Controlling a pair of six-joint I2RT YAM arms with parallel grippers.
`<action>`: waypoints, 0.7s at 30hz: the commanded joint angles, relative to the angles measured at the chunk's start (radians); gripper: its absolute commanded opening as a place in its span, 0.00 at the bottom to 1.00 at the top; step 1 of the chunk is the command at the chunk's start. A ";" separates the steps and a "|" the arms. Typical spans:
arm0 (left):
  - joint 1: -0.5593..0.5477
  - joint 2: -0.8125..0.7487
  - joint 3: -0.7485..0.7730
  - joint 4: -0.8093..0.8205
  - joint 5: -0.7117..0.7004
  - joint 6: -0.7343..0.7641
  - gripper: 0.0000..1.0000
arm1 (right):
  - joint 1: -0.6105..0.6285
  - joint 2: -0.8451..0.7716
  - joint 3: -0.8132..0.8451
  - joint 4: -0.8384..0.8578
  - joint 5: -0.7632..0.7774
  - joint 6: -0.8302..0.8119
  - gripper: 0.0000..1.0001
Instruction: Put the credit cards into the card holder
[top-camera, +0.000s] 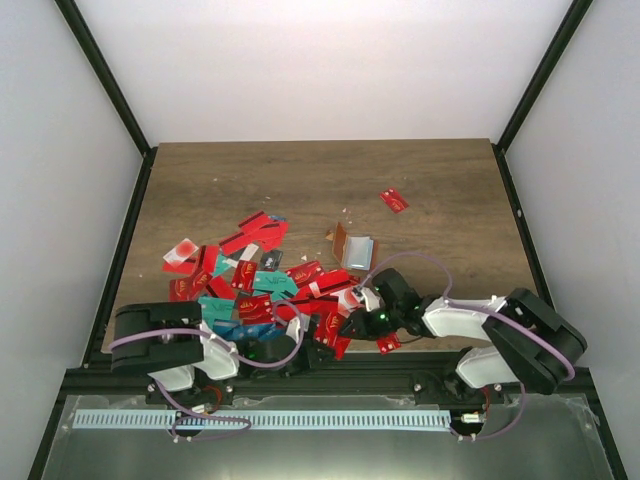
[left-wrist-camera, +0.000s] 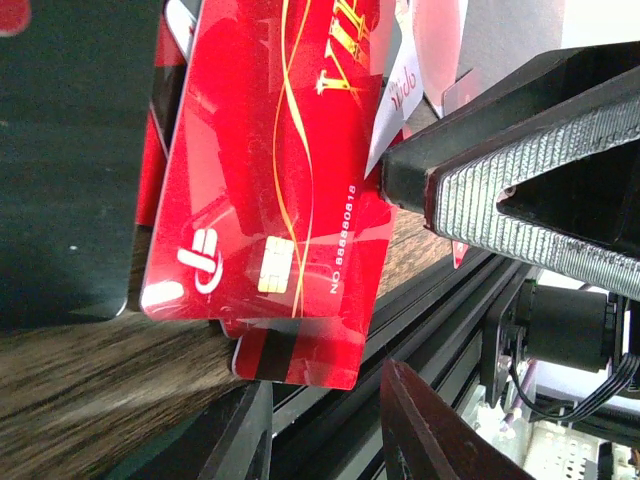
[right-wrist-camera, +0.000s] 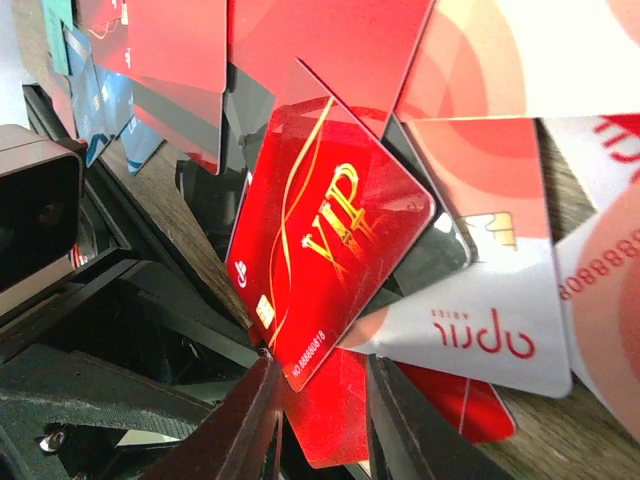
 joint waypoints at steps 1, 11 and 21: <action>0.001 -0.021 -0.011 -0.005 -0.123 0.020 0.32 | 0.010 -0.023 -0.023 -0.097 0.054 0.012 0.26; -0.001 -0.013 -0.003 0.058 -0.137 0.059 0.31 | 0.011 -0.061 -0.028 -0.113 0.037 0.022 0.26; -0.002 0.036 -0.010 0.193 -0.146 0.087 0.27 | 0.010 -0.077 -0.045 -0.102 0.035 0.044 0.26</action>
